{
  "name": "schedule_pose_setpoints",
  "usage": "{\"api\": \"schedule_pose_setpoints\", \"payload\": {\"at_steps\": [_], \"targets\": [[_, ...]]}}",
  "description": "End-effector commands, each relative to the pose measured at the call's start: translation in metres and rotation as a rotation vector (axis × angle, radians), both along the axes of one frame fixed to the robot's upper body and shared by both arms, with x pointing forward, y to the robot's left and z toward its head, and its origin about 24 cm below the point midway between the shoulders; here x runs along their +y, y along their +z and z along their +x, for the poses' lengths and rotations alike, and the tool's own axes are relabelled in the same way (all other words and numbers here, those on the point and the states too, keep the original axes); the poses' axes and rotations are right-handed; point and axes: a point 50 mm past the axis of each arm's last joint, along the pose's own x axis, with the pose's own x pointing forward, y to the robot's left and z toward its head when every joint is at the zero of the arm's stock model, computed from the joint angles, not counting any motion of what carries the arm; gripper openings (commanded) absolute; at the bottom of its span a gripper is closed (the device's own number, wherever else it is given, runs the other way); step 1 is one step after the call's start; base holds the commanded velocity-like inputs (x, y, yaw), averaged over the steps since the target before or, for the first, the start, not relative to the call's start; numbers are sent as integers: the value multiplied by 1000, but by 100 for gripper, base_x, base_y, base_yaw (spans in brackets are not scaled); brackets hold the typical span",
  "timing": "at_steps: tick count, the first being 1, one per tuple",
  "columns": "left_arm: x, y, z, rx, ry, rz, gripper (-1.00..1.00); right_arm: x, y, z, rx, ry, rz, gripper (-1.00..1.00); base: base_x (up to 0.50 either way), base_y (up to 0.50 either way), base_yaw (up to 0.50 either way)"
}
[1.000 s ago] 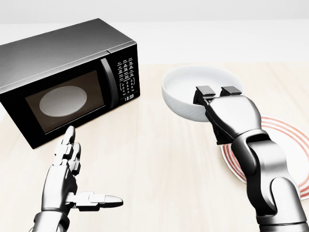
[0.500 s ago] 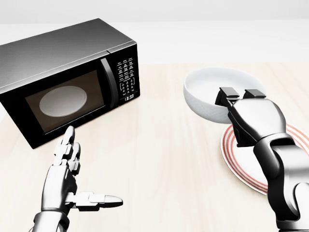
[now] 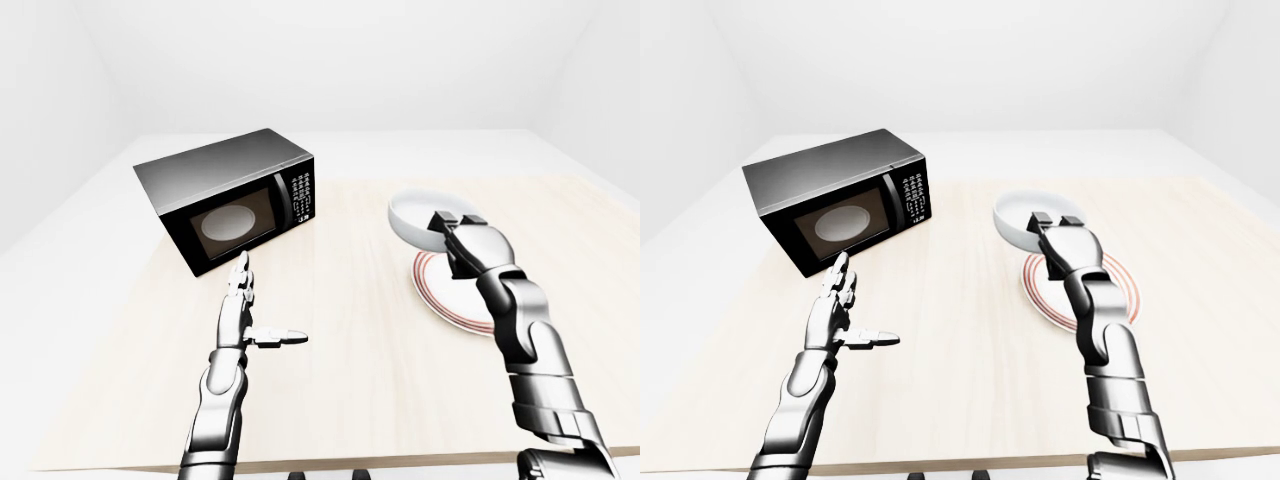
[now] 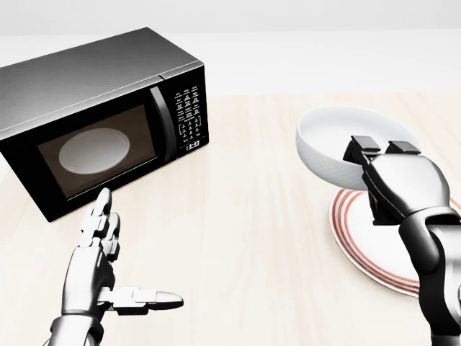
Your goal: Pick up the white bowl and put it on the plate.
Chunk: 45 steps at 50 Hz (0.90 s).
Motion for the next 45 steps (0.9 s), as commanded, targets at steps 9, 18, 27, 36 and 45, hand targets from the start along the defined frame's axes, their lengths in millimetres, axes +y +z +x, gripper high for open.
{"api": "schedule_pose_setpoints", "payload": {"at_steps": [9, 18, 27, 36, 45], "targets": [[0, 0, 0, 0, -1, 1, 100, -14, 6, -4, -33, -31, 21, -100, 0, 0, 0], [-2, 1, 0, 0, -3, 2, 100, -20, 0, -8, -16, -52, 17, -100, 0, 0, 0], [-1, 1, 1, 1, -1, 2, 100, -33, -6, -11, -3, -92, 19, -100, 0, 0, 0], [-1, -1, 1, 0, -1, 3, 100, -44, -13, -13, 8, -127, 24, -100, 0, 0, 0], [-1, 0, 0, -1, -2, 6, 100, -50, -20, -13, 23, -147, 32, -100, 0, 0, 0]]}}
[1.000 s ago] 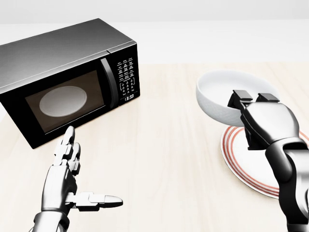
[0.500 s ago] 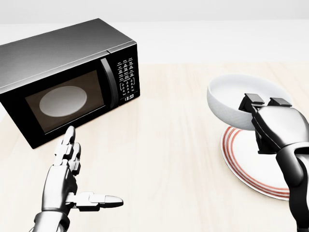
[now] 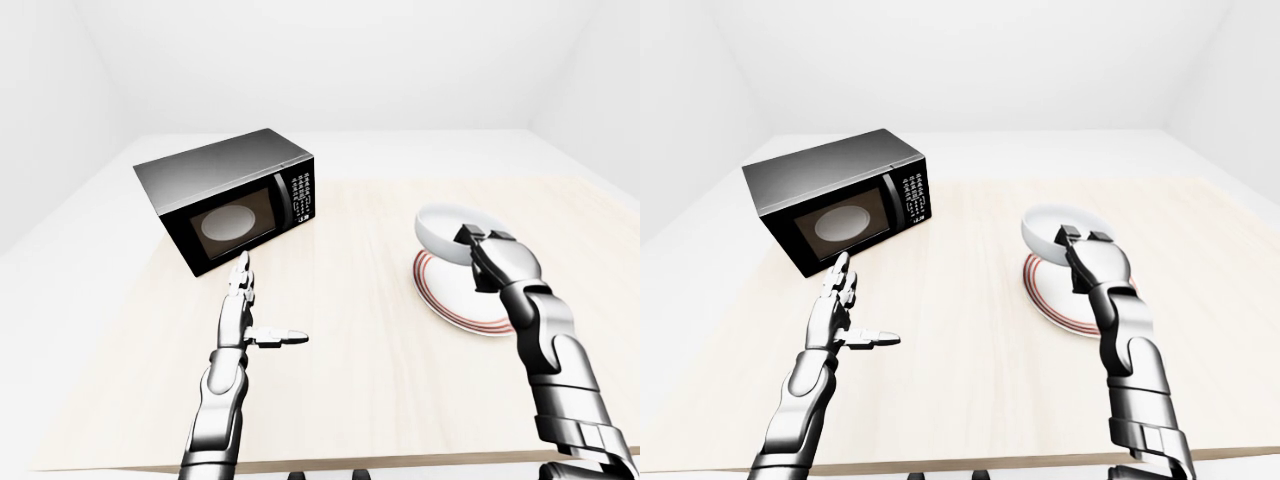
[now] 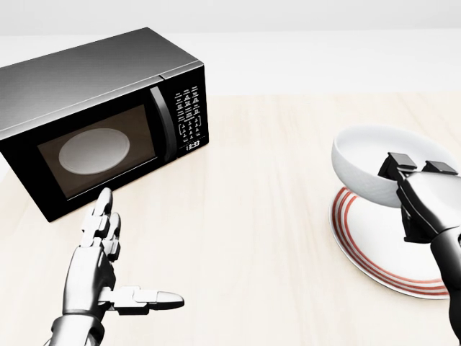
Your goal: Pick up the white bowl and put it on the plate.
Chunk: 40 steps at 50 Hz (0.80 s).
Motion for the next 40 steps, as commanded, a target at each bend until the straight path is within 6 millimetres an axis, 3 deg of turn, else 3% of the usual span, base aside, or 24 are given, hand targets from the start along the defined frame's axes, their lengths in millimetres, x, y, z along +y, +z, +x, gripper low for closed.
{"api": "schedule_pose_setpoints", "payload": {"at_steps": [1, 40], "targets": [[0, 0, 0, -2, 0, 4, 100, -11, -3, -1, -22, -34, 26, -100, 0, 0, 0], [-1, 0, -1, -4, -1, 6, 100, -32, -19, 0, 13, -104, 25, -100, 0, 0, 0]]}}
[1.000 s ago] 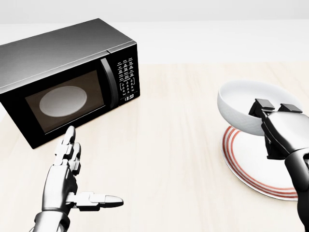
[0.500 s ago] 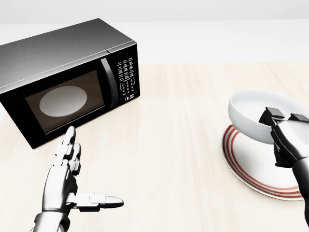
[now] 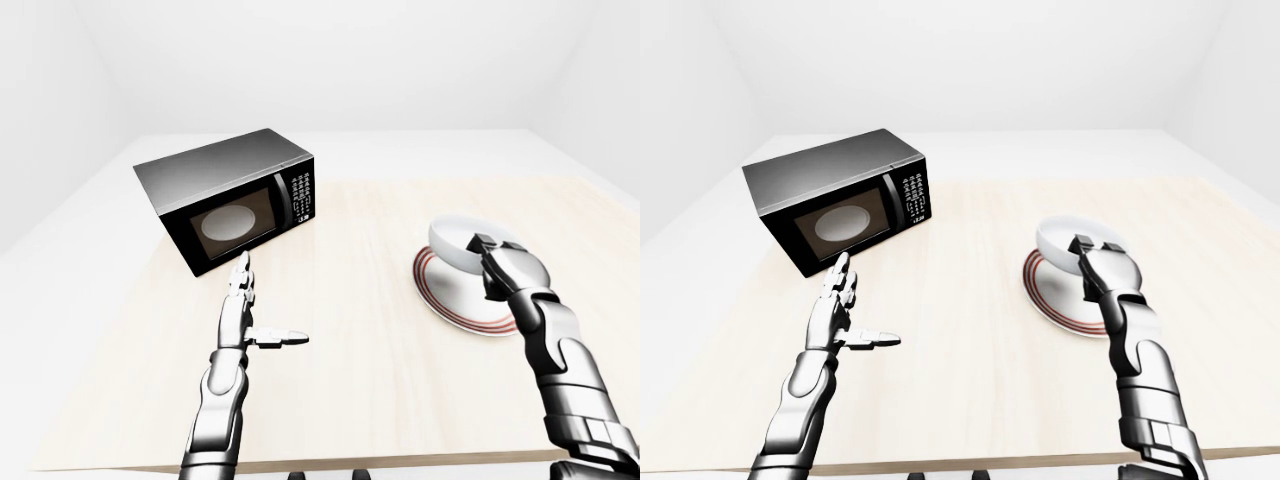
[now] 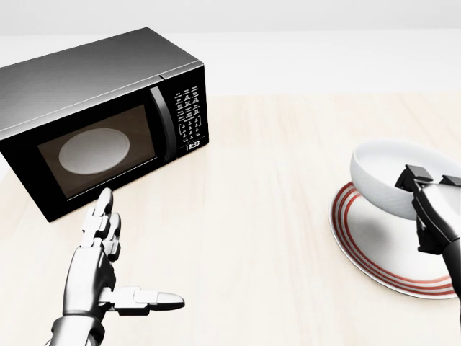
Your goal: Pick up the white bowl and put it on the plate.
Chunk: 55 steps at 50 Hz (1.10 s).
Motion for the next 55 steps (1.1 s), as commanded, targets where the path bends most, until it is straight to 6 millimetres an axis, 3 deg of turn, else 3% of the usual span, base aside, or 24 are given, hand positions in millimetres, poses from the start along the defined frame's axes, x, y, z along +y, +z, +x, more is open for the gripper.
{"api": "schedule_pose_setpoints", "payload": {"at_steps": [1, 55], "targets": [[0, 0, 0, -1, 0, 0, 100, -9, 1, 2, -28, -29, 11, -100, 0, 0, 0], [0, -1, 1, -1, -2, 1, 100, -20, -18, 0, 13, -74, 7, -100, 0, 0, 0]]}}
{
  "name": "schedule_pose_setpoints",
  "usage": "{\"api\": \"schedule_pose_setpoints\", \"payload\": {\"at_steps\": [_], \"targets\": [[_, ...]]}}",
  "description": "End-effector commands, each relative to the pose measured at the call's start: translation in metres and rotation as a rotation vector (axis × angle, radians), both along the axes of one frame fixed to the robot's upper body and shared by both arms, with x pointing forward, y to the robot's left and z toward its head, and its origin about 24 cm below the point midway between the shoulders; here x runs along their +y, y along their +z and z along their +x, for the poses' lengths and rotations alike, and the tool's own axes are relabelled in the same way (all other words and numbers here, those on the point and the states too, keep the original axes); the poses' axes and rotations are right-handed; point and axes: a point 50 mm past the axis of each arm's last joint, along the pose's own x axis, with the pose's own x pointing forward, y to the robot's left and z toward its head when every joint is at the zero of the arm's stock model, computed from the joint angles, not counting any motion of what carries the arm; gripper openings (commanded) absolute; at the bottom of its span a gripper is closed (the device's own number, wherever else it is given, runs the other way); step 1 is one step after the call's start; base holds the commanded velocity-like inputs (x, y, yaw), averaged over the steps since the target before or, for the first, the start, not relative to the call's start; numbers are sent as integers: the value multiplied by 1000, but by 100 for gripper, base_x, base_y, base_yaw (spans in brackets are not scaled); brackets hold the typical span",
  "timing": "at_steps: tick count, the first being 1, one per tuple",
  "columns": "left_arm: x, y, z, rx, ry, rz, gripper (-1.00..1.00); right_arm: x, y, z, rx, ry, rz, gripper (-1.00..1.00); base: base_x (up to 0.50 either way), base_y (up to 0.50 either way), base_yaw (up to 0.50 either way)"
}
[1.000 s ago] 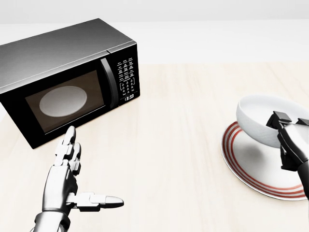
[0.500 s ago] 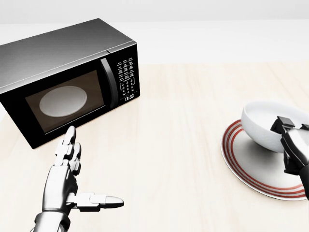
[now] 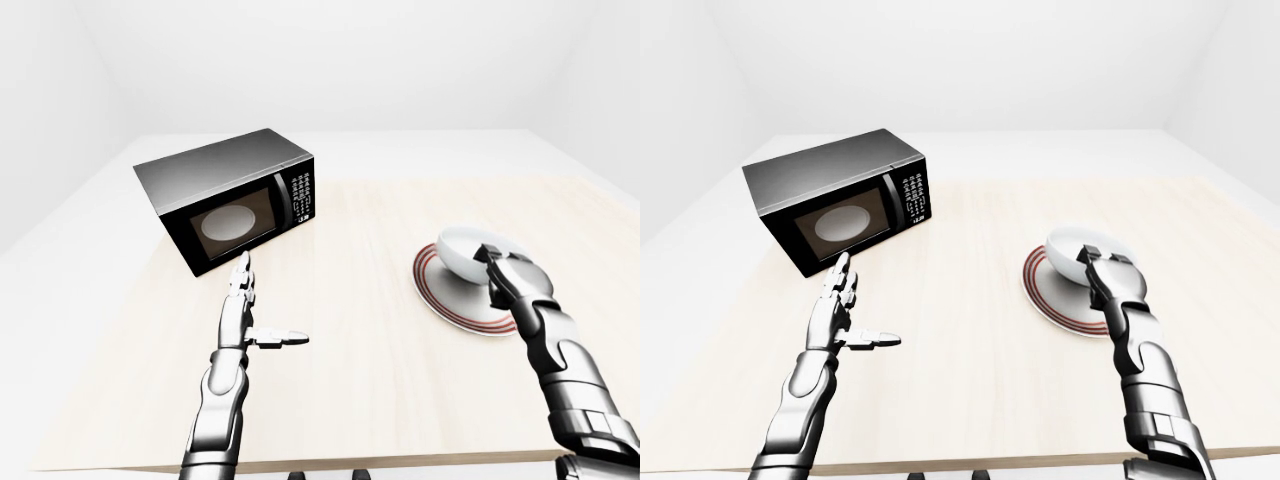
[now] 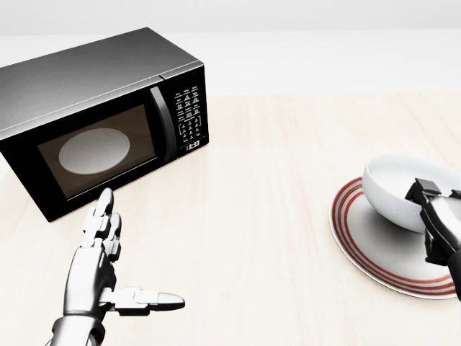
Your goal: Pick up the white bowl and put it on the plate.
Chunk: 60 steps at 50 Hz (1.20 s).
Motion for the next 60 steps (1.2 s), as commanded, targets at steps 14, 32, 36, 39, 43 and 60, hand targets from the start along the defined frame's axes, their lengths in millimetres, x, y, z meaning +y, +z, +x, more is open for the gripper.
{"api": "schedule_pose_setpoints", "payload": {"at_steps": [14, 32, 36, 39, 43, 60], "targets": [[0, 0, 0, 0, 0, 1, 100, -1, 5, 1, -29, -4, 0, 100, 0, 0, 0], [0, 0, 0, -2, 0, 4, 100, 24, 119, -8, -219, 92, 6, 100, 0, 0, 0], [0, 1, 0, -3, 0, 4, 100, 29, 164, -18, -297, 111, 0, 100, 0, 0, 0], [0, 1, 0, -3, 0, 4, 100, 33, 185, -23, -336, 132, -14, 100, 0, 0, 0], [0, 0, 0, -3, 0, 5, 100, 42, 218, -33, -405, 184, -57, 100, 0, 0, 0], [0, -1, 1, -4, 2, 10, 100, 81, 322, -95, -780, 369, -306, 100, 0, 0, 0]]}}
